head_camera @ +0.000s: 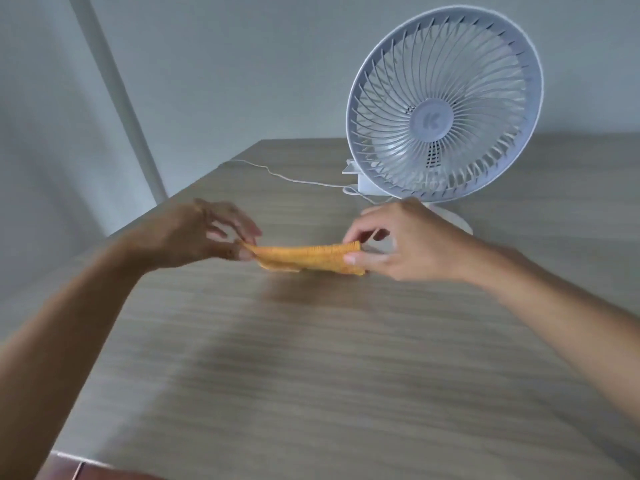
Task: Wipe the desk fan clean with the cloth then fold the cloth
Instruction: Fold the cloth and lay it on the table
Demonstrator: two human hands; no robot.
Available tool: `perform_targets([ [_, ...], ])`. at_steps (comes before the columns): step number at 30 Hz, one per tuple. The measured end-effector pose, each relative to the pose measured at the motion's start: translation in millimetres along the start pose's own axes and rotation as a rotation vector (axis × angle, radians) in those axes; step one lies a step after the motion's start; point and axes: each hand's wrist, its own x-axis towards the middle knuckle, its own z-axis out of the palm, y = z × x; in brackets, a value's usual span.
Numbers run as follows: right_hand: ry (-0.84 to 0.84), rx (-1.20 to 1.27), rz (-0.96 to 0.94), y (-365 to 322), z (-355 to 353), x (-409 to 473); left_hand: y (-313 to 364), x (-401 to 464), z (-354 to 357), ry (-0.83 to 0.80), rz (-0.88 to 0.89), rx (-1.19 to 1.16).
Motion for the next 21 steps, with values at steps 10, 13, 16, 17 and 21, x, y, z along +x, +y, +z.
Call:
perform_targets([
  [10,-0.040,0.027,0.081,-8,34,-10,17,-29,58,0.150,-0.067,0.001],
  [13,-0.046,-0.080,0.175,5,53,-7,30,-11,109,0.054,-0.084,0.294],
  [16,-0.111,-0.153,0.193,5,66,-14,30,-10,129,-0.054,-0.215,0.334],
  [17,-0.113,-0.154,0.181,4,70,-16,26,-11,131,-0.049,-0.239,0.320],
  [21,-0.081,-0.179,0.154,-6,81,-18,21,-21,127,-0.056,-0.254,0.360],
])
